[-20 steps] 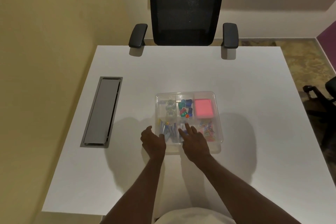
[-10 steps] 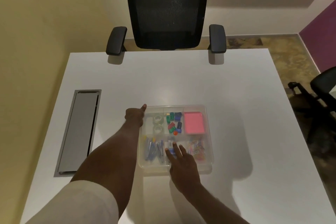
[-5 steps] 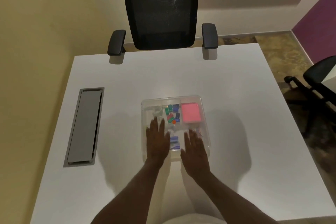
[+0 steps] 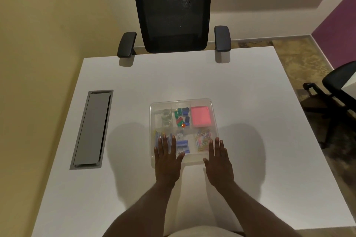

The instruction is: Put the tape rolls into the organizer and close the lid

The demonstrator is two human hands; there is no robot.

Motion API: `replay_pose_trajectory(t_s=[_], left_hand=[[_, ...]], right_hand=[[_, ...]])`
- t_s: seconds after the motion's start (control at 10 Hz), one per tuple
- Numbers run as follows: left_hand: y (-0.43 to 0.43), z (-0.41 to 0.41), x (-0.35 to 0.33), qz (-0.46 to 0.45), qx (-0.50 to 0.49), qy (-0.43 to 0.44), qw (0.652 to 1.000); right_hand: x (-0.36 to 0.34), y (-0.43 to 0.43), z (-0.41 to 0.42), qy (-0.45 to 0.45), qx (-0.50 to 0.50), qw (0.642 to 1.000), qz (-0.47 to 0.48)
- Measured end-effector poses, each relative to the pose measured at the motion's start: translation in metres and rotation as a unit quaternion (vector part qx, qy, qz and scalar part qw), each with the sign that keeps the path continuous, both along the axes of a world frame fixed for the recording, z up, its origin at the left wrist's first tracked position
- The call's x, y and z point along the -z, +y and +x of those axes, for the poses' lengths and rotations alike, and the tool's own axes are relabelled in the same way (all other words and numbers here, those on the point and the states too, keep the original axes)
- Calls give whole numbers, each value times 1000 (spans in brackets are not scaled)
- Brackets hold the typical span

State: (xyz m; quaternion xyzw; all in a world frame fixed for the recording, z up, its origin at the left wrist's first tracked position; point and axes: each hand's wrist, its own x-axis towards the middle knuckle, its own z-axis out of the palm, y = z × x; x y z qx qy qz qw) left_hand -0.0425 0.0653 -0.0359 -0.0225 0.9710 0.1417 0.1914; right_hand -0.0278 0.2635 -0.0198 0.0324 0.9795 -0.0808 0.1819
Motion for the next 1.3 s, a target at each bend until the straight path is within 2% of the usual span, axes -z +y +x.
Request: replay_pose_trajectory(t_s=[0.7,0.8,0.9,1.1,1.3], left_hand=[[3,-72,-12,39,-27,6,999],[2,-70,-15,37,-27,18,999],[1,-66,-18,52,-21,34,998],[2,-61,-37,99,-46,70,992],[-4,-80,-68,51,24,130,990]], right_hand=[[-2,6,-76,-34,-32,998,31],[-10,4,-75,-5,-35,999,25],[-24,-2,-82,51,-87,995,18],[-47,-16,-95,101,-90,991,-10],[-89,-24,-106,263,-83,961,14]])
